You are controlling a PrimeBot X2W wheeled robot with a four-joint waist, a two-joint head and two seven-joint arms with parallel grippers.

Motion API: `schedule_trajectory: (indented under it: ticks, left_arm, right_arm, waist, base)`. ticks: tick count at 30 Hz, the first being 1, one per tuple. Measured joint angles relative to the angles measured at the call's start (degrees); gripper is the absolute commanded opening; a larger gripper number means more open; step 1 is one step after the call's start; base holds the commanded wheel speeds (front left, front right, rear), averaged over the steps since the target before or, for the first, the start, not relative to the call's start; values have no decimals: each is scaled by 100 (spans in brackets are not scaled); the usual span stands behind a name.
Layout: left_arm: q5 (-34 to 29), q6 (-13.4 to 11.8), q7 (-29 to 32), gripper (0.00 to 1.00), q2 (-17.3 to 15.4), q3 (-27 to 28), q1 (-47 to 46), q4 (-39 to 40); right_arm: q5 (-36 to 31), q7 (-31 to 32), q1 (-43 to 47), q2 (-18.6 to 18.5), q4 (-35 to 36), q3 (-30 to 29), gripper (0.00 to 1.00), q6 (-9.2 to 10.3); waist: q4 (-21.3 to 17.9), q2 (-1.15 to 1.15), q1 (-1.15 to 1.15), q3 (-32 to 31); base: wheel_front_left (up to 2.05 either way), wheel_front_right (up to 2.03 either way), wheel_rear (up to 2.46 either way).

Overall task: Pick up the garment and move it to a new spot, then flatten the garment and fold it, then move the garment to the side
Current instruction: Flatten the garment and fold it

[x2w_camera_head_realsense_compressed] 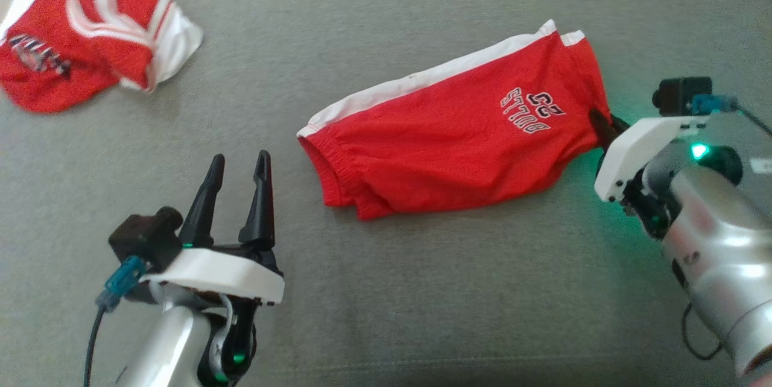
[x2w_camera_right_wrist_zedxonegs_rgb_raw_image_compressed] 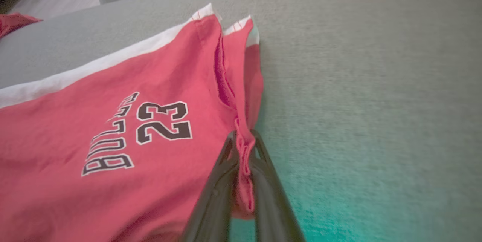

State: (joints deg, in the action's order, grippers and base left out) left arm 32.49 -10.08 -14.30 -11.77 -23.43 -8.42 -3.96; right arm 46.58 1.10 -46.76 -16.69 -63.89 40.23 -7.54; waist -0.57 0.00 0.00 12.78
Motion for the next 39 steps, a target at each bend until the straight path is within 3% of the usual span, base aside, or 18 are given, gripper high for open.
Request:
schedule_trajectory:
  ticks: [9, 17, 29, 39]
  left_arm:
    - [1, -15, 0, 100, -62, 181, 199, 3]
    - [1, -35, 0, 100, -64, 194, 243, 0]
    - [3, -21, 0, 100, -44, 162, 242, -113]
    - [2, 9, 0, 100, 120, 162, 243, -166]
  right_arm:
    - [-76, -955, 385, 355, -212, -347, 0, 0]
    - [-145, -1306, 458, 560, -494, -621, 0, 0]
    - [-287, -1426, 514, 635, -598, -801, 0, 0]
    - [-675, -1340, 240, 827, 387, -464, 0, 0]
  waist:
    - [-760, 0, 0, -156]
    - [-1005, 0, 0, -173]
    - [-767, 0, 0, -271]
    - [-231, 0, 0, -463]
  base:
    - [0, 0, 0]
    - [0, 0, 0]
    - [0, 0, 0]
    - [0, 0, 0]
